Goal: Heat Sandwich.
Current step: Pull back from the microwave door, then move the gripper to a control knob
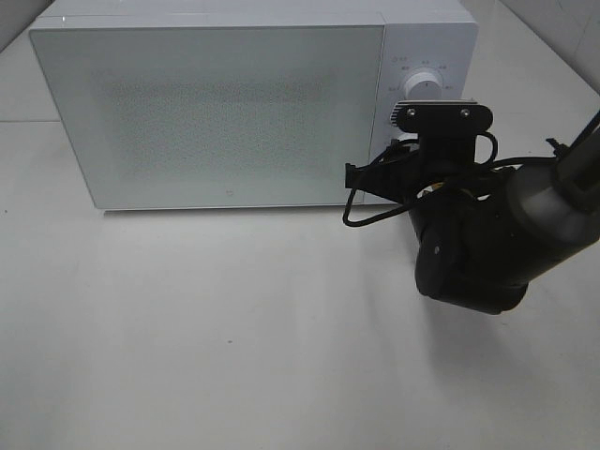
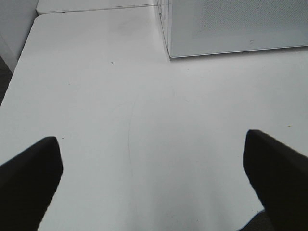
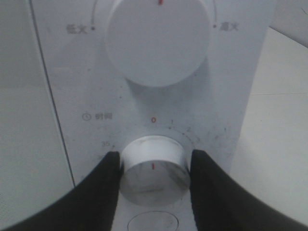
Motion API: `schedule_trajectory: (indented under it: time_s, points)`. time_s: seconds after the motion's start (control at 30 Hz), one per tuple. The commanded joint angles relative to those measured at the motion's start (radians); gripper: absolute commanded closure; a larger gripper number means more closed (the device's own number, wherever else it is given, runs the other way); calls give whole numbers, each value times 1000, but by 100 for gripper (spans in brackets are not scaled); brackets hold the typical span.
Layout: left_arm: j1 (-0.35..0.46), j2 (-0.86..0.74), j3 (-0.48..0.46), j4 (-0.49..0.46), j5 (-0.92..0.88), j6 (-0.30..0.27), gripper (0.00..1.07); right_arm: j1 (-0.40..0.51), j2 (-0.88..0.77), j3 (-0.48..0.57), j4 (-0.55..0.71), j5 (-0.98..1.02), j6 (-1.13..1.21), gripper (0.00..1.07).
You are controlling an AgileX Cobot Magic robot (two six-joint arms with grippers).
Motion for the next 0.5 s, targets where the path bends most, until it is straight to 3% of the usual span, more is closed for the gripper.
schedule_trajectory:
  time_s: [0.03,0.13,0.5]
  points:
    - [4,-28,4,-6,-13,0,9,3,-4,-12,-34,-5,-17,92]
    - [4,-28,4,-6,-13,0,9,3,-4,-12,-34,-15,-17,99]
    - [4,-28,4,-6,-13,0,9,3,-4,-12,-34,-35,-25,98]
